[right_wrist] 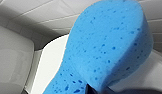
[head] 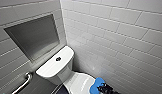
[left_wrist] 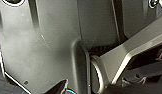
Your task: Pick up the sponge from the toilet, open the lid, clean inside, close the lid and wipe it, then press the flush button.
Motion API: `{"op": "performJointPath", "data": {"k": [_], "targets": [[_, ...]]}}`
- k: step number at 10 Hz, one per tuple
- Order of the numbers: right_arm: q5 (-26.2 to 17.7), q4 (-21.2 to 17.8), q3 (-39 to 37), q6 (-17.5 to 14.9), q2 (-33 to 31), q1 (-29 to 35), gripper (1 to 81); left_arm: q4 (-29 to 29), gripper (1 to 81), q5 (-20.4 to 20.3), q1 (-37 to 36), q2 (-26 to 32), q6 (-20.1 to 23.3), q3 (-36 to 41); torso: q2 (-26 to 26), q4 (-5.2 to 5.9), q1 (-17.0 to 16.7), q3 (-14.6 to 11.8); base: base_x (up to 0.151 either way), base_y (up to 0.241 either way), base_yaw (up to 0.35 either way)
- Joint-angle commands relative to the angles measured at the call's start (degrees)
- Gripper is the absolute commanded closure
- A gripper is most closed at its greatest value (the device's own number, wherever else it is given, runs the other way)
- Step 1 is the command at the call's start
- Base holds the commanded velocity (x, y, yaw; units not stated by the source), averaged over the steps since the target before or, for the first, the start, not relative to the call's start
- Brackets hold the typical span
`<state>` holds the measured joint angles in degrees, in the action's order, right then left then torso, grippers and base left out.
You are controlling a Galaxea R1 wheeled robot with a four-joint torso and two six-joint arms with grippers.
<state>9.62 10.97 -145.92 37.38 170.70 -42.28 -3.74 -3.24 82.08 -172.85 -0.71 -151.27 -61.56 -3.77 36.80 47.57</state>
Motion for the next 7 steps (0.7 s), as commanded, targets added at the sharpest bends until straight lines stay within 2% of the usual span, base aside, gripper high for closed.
{"op": "performJointPath", "data": {"k": [1,3,6,7], "targets": [[-2.67,0.45,0.82,-0.02,-0.78,6.28,81.1,0.14,1.0,3.86,0.15,-0.48,0.09,0.36,-0.15,0.02,0.09,0.15,0.000,0.000,0.000],[-6.36,0.62,1.00,-0.37,-3.49,2.77,81.1,0.22,1.0,3.59,-0.90,-0.57,0.00,0.36,1.38,-0.22,-1.14,-1.40,0.000,0.000,0.000],[-6.54,3.44,3.81,-0.37,-8.60,-5.67,81.1,0.14,1.0,3.68,-2.14,-0.75,0.09,0.36,1.73,-0.22,-1.40,-1.66,0.000,0.000,0.000],[-6.28,3.62,8.56,-0.37,-12.47,-7.60,81.1,-0.04,1.0,3.68,-2.22,-0.83,0.09,0.36,1.75,-0.22,-1.40,-1.66,0.000,0.000,0.000]]}}
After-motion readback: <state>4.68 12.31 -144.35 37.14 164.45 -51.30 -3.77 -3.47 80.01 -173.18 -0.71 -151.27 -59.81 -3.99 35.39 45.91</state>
